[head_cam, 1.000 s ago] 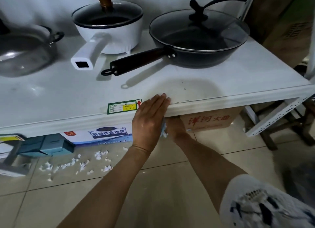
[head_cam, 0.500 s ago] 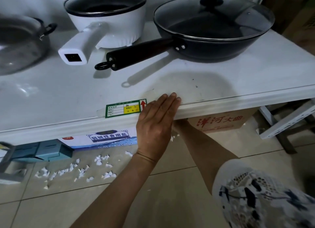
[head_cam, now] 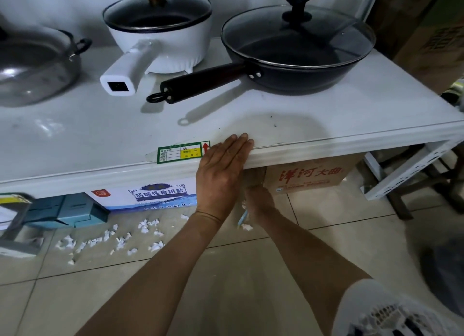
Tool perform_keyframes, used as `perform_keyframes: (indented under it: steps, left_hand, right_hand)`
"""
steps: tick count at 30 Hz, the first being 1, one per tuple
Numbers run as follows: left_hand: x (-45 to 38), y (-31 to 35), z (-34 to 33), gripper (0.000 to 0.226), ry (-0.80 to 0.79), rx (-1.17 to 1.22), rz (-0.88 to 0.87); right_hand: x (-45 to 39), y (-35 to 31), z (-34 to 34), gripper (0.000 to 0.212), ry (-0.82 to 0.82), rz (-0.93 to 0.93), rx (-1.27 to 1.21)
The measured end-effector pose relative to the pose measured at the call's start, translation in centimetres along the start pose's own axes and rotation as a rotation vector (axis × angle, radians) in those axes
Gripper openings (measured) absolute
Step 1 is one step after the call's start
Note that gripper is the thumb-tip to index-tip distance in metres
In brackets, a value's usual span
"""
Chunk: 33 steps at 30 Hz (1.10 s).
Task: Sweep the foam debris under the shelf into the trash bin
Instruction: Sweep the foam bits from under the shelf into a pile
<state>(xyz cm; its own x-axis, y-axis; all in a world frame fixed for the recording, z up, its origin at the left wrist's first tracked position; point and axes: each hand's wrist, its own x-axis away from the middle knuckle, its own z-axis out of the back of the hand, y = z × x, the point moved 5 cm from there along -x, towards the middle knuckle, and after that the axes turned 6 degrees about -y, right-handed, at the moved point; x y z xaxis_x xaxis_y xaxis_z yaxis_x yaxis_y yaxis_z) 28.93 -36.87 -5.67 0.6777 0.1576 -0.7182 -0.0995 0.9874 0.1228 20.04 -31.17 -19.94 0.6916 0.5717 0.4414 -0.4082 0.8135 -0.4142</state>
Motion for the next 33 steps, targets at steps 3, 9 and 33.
perform_keyframes:
  steps: [3, 9, 33]
  left_hand:
    - [0.1, 0.3, -0.2, 0.042, -0.034, -0.009, -0.018]
    - [0.0, 0.1, -0.3, 0.041, -0.061, -0.002, -0.003]
    - [-0.1, 0.2, -0.2, 0.043, -0.012, -0.018, -0.029]
  right_hand:
    - [2.3, 1.7, -1.0, 0.030, -0.015, 0.007, 0.148]
    - [2.9, 2.6, -0.7, 0.028, 0.044, 0.051, 0.184]
    - [-2.5, 1.4, -1.0, 0.021, 0.176, 0.103, 0.301]
